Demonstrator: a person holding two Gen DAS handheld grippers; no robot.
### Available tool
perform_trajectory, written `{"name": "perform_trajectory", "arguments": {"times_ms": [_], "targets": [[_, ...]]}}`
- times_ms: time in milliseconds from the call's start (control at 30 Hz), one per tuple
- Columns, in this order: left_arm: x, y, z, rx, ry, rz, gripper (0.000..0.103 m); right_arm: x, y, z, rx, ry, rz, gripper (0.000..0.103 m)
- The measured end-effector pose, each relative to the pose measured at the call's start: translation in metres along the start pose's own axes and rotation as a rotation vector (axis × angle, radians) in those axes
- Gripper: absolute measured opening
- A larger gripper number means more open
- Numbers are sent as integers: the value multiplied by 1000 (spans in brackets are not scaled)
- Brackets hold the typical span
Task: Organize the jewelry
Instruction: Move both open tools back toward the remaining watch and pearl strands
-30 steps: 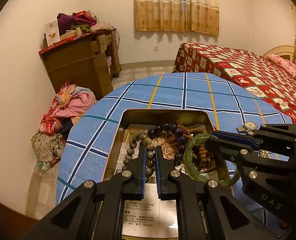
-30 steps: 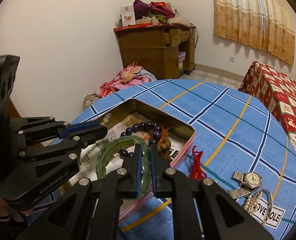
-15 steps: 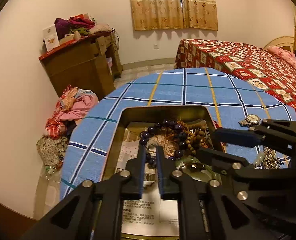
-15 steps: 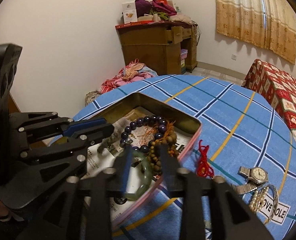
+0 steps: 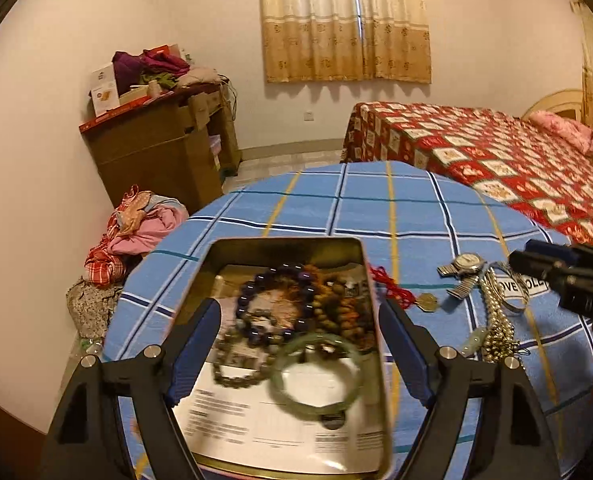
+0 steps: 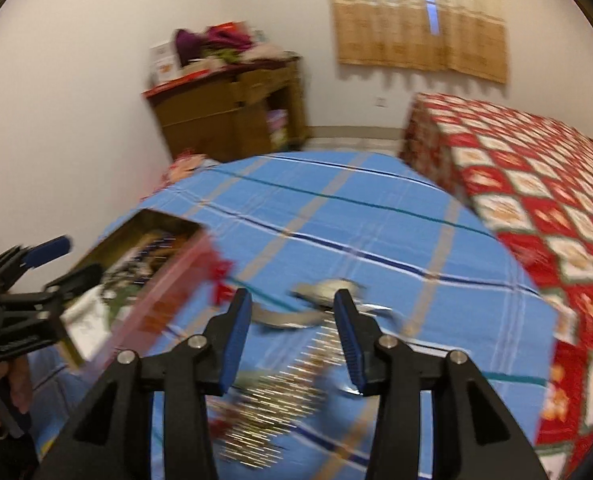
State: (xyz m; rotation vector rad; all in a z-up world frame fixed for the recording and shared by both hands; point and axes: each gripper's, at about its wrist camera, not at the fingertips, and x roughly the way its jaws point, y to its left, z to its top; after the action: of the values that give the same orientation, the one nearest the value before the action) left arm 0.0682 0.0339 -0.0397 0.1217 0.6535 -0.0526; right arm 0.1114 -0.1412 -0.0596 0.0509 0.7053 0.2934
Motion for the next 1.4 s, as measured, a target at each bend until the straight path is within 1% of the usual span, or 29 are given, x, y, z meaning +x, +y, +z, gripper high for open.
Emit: {"name": "perform_trajectory", "arguments": {"times_ms": [100,167,267,367,467,533,567,600,633,667,700,867,900,967,1033,1067,1167,1300,1367,1400], "targets": [[7,-14,-3,17,19,2,81,5,-19,-2,44,24,-49,46],[8,-19,-3,16,20,-5,81,10,-27,-4,50,40,-82,46],[10,-28,0,17,23,-7,81,16,-35,-7,37,72,-102,46],[12,-39,3,32,22,-11,81,24,-37,-8,32,98,-107,43],[16,-51,5,50,20,-22,81,28,-39,-12,22,127,-91,41],[19,-58,5,53,28,-43,81,32,-39,-13,6,150,-92,39],[22,-62,6,53,33,-54,77,36,-39,-14,1,169,-92,39],[23,-64,6,56,39,-64,72,39,-40,-15,0,183,-92,34],[27,-69,6,63,52,-77,60,39,-41,-16,-1,186,-95,29],[30,-73,6,69,68,-92,52,38,-42,-17,-1,184,-95,28],[35,-77,6,69,85,-111,50,38,-42,-17,1,185,-93,27],[49,-85,-3,62,118,-136,50,37,-40,-18,-9,184,-96,27],[51,-85,-4,60,136,-139,50,37,-38,-18,-16,184,-99,27],[48,-78,-4,48,126,-147,50,37,-36,-19,-26,184,-101,27],[45,-72,-5,78,112,-123,49,37,-36,-18,-27,185,-101,27],[45,-69,-6,90,113,-129,49,37,-35,-18,-26,185,-100,27],[48,-61,-8,110,119,-94,49,37,-35,-18,-25,185,-100,27],[53,-52,-3,57,121,-116,49,37,-32,-18,-43,189,-116,27],[57,-55,4,18,131,-144,49,38,-30,-17,-54,191,-124,28],[60,-59,7,15,137,-157,49,38,-30,-17,-54,191,-124,28]]}}
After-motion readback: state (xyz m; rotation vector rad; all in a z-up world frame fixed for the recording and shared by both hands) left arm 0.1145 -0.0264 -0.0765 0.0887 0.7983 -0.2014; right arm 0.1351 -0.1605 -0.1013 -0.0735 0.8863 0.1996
